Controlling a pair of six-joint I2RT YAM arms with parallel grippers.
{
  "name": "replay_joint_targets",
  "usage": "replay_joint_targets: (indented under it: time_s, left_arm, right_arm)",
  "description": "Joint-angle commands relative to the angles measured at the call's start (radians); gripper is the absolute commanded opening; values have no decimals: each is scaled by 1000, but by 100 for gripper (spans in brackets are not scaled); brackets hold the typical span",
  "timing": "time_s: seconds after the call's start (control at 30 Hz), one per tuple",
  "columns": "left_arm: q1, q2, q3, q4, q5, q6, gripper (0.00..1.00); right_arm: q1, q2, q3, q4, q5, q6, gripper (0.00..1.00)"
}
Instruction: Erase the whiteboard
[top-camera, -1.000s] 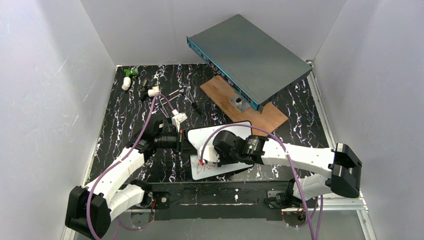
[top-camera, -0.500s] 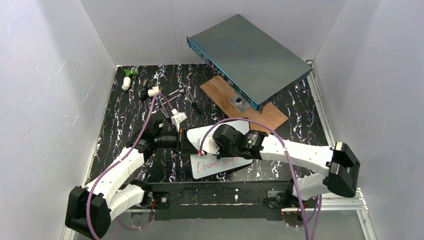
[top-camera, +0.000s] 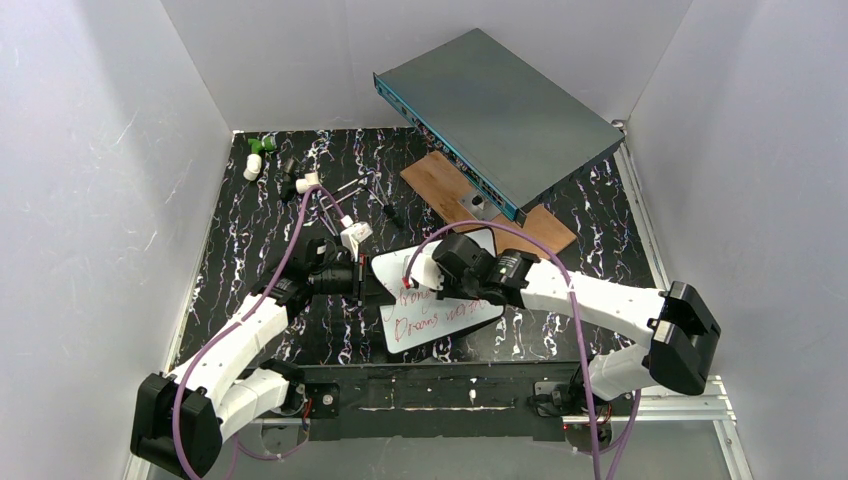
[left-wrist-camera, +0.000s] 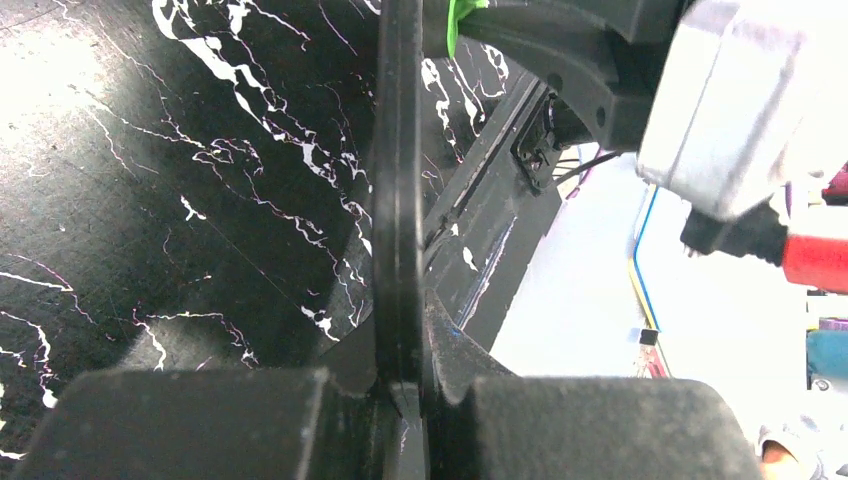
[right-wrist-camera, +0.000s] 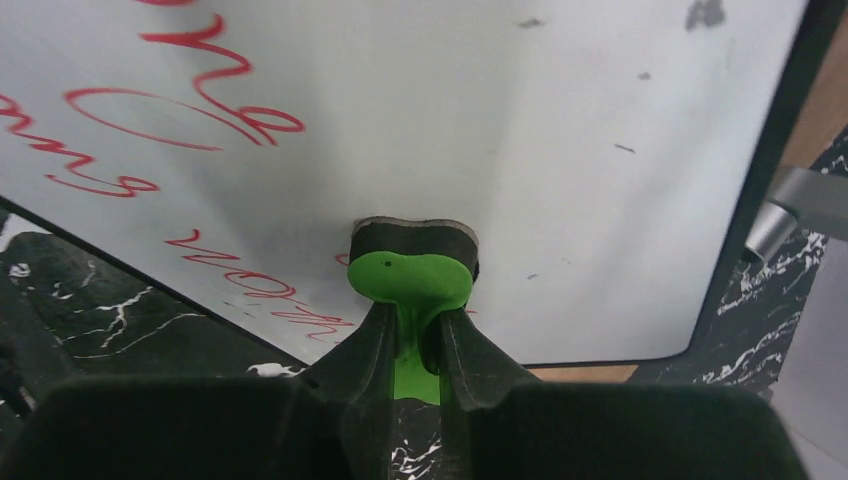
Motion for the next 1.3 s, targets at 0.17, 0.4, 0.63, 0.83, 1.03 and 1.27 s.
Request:
replay_joint_targets:
  time_s: [0.17,0.4,0.63,0.83,1.03,1.27]
  left_arm:
    - [-18,-30,28,-61,60,62,0]
    - [-18,-30,31,-71,51,69,0]
    - [-18,-35,32,-75,49,71,0]
    - [-18,-32,33,-73,56,71,0]
    - [-18,-34,30,-65,58,65,0]
    - [-18,-32,30,-65,58,65,0]
  right_arm:
    - [-16,2,-19,-10,-58,-32,1]
    - [41,30,-29,-86,-167,-73,1]
    - [16,20,-39,-18,-65,-54,1]
    - [-84,6,-13,73,54,27,1]
    - [-110,-2,-18,96,81,45,1]
    - [-73,-10,-33,-23,-149,-6,1]
